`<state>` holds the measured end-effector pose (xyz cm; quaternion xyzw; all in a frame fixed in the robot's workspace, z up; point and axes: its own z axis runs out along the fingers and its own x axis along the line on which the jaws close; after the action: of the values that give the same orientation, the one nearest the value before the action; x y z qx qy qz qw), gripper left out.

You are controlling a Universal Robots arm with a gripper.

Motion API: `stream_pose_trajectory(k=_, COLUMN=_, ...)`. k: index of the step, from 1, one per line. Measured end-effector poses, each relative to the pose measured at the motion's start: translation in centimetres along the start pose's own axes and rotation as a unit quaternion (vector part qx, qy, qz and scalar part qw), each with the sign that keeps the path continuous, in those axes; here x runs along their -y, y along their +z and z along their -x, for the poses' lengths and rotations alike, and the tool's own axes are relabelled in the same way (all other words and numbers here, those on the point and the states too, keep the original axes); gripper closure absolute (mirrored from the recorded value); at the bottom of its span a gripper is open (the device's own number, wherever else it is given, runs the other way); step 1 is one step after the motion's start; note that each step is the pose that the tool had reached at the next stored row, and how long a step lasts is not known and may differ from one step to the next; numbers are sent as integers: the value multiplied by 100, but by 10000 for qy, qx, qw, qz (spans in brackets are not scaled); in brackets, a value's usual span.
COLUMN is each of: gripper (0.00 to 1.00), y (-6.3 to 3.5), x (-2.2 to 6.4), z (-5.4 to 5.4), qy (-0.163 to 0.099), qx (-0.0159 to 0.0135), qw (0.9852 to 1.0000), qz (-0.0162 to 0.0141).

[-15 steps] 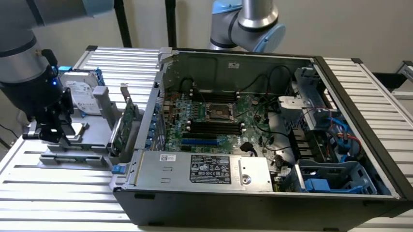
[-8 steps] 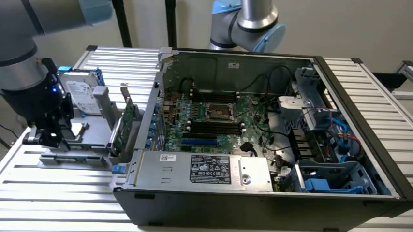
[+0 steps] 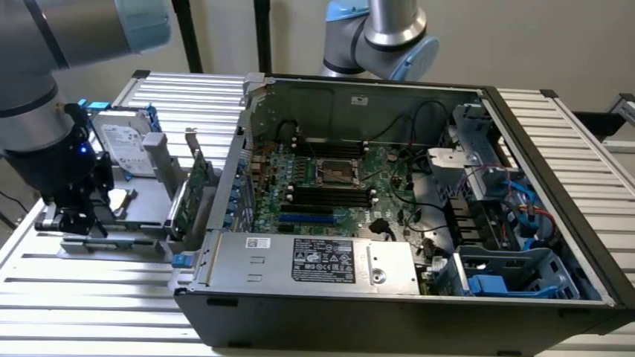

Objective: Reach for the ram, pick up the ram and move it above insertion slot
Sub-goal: 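Pick up the ram and move it above insertion slot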

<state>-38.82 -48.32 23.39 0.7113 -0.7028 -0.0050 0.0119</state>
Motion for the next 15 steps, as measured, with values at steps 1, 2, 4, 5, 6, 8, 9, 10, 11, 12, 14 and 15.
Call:
stream_pose_trajectory(k=1, gripper=64, y=18, x=-1, z=-10, qy=0, qx=1, qw=10000, qz=0)
stream_pose_trajectory(k=2, gripper=64, y=36, x=-2, z=-23, qy=1, qx=2, qw=10000, qz=0)
stream_pose_trajectory(k=4, gripper=64, y=73, x=-1, z=-52, qy=0, qx=9, qw=10000, qz=0)
stream_pose_trajectory(k=5, gripper=64, y=90, x=-1, z=-61, qy=0, qx=20, qw=10000, qz=0)
stream_pose_trajectory(k=6, gripper=64, y=105, x=-1, z=-68, qy=-2, qx=43, qw=10000, qz=-1)
stream_pose_trajectory(k=8, gripper=64, y=124, x=0, z=-75, qy=-4, qx=106, qw=9999, qz=-1)
stream_pose_trajectory(k=9, gripper=64, y=134, x=0, z=-77, qy=-5, qx=142, qw=9999, qz=-2)
stream_pose_trajectory(k=10, gripper=64, y=144, x=0, z=-80, qy=-6, qx=172, qw=9999, qz=-2)
stream_pose_trajectory(k=11, gripper=64, y=158, x=1, z=-84, qy=-6, qx=191, qw=9998, qz=-2)
stream_pose_trajectory(k=12, gripper=64, y=174, x=1, z=-90, qy=-7, qx=200, qw=9998, qz=-3)
stream_pose_trajectory(k=14, gripper=64, y=210, x=2, z=-100, qy=-7, qx=206, qw=9998, qz=-3)
stream_pose_trajectory(k=15, gripper=64, y=229, x=2, z=-102, qy=-6, qx=207, qw=9998, qz=-3)
